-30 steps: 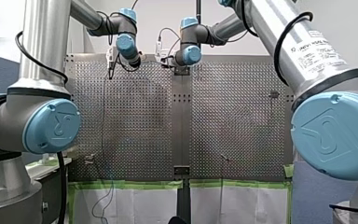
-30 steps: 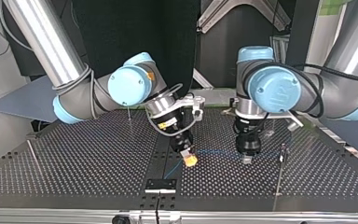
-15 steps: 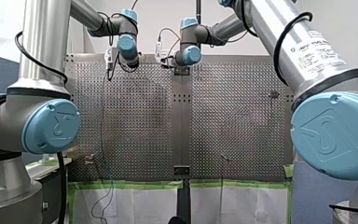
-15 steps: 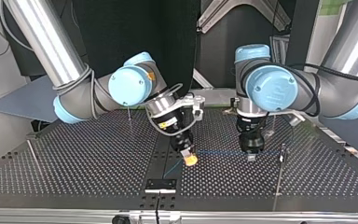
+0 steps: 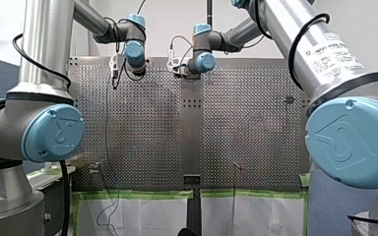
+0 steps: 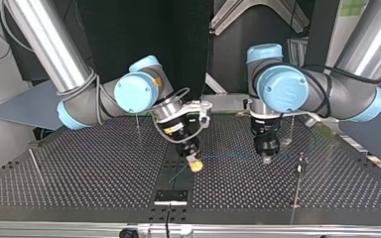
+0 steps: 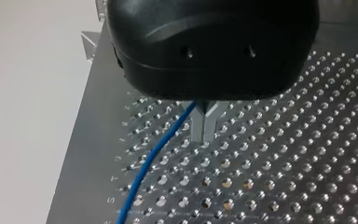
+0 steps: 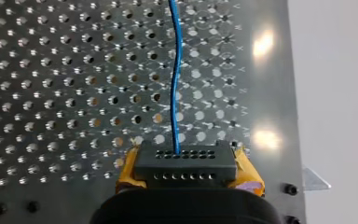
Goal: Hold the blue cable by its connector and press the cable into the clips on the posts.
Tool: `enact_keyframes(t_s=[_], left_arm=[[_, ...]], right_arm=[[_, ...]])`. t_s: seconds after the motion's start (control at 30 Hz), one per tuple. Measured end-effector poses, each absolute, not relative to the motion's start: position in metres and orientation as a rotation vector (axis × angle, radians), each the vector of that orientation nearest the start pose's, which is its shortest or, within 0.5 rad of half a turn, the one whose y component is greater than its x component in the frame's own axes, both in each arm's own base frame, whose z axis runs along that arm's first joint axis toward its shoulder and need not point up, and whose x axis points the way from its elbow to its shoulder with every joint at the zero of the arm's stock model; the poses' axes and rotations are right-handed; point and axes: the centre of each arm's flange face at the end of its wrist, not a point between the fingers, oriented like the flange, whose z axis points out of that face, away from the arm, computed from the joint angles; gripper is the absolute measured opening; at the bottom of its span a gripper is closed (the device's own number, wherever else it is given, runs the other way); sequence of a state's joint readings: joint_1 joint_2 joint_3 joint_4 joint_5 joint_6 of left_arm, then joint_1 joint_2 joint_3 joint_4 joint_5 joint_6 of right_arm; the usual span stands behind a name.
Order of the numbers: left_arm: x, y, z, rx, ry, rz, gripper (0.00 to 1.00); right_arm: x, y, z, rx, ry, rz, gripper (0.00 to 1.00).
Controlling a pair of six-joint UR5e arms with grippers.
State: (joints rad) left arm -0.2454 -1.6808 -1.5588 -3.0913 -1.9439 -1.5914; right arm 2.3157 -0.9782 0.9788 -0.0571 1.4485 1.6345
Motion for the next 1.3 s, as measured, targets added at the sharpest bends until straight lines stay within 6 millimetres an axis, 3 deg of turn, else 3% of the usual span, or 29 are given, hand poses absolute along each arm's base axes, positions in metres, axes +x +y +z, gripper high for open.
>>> enact_keyframes(t_s=[0.4, 0.93, 1.3], left_arm=[[0.48, -0.241, 0.409, -0.06, 1.667, 0.096, 0.0], [0.462, -0.244, 0.356, -0.053, 1.698, 0.081, 0.0], [0.449, -0.257, 0.342, -0.054, 1.691, 0.064, 0.0]], right_arm=[[0.599, -0.437, 0.391, -2.426, 0.982, -2.469, 0.0], [0.573, -0.432, 0.341, -2.516, 1.165, -2.334, 0.0], [0.559, -0.429, 0.303, -2.527, 1.315, -2.312, 0.0]])
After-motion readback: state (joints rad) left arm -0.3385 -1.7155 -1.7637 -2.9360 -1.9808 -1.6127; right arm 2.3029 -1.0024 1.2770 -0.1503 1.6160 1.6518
